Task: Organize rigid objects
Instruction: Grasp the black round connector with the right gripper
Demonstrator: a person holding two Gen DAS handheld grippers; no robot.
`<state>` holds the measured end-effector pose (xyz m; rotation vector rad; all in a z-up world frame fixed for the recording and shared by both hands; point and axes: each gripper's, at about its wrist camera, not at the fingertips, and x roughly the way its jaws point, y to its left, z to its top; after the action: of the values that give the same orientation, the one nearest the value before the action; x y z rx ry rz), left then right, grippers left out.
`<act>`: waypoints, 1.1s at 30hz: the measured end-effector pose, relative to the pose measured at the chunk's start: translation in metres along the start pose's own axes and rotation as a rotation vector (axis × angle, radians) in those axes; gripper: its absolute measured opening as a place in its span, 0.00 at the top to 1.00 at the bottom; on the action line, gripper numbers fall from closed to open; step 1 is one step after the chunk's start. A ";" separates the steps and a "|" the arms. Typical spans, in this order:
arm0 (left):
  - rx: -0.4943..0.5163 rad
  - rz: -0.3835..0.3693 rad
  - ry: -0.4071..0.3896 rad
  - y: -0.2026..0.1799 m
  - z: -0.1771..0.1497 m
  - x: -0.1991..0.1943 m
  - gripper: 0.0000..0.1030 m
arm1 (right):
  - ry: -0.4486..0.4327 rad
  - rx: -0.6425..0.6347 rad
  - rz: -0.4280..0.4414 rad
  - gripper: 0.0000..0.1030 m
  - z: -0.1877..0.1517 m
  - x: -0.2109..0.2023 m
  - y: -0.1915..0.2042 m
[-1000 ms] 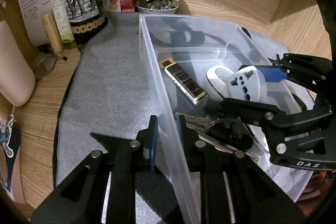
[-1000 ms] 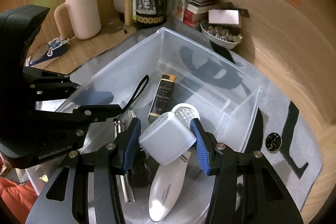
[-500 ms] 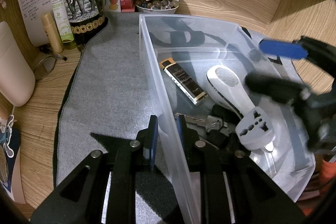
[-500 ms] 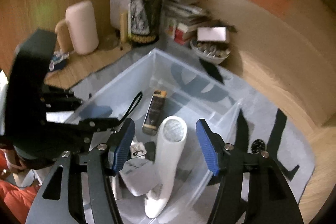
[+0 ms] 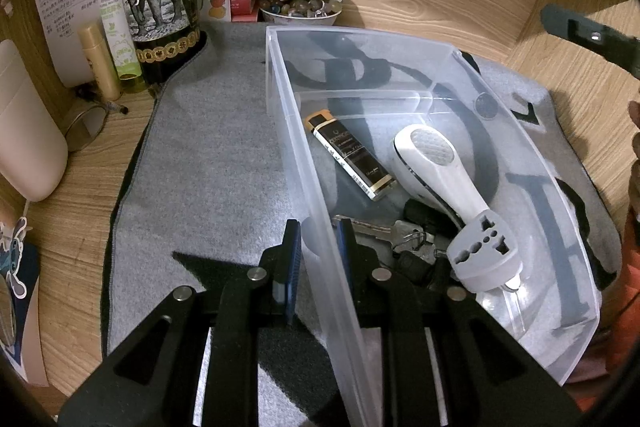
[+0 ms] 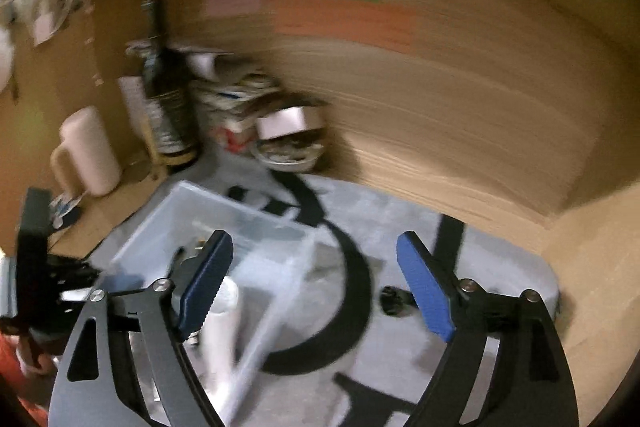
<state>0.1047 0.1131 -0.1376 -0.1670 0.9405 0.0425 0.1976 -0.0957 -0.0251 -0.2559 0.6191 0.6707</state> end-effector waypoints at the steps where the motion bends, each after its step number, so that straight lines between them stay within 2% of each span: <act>1: 0.001 0.000 0.000 0.000 0.000 0.000 0.83 | 0.007 0.017 -0.018 0.20 -0.001 0.003 -0.007; 8: -0.001 -0.001 0.000 0.000 0.000 0.000 0.83 | 0.143 0.178 -0.059 0.20 -0.029 0.055 -0.060; 11: -0.001 -0.001 0.000 0.000 0.001 0.000 0.83 | 0.212 0.202 -0.060 0.21 -0.043 0.077 -0.067; 13: -0.001 -0.001 0.000 0.000 0.000 0.000 0.83 | 0.252 0.199 -0.070 0.25 -0.050 0.093 -0.067; 17: -0.002 -0.001 0.002 0.000 0.000 -0.001 0.83 | 0.302 0.187 -0.057 0.44 -0.057 0.111 -0.065; 18: -0.003 -0.001 0.003 0.000 0.000 -0.001 0.83 | 0.307 0.183 -0.057 0.50 -0.058 0.114 -0.065; 23: 0.005 0.007 0.005 -0.001 -0.001 0.000 0.83 | 0.298 0.144 -0.068 0.68 -0.058 0.116 -0.060; 33: 0.009 0.019 0.009 -0.002 0.000 0.000 0.83 | 0.241 0.114 -0.052 0.68 -0.046 0.097 -0.057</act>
<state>0.1045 0.1108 -0.1375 -0.1498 0.9516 0.0548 0.2731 -0.1090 -0.1188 -0.2474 0.8753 0.5566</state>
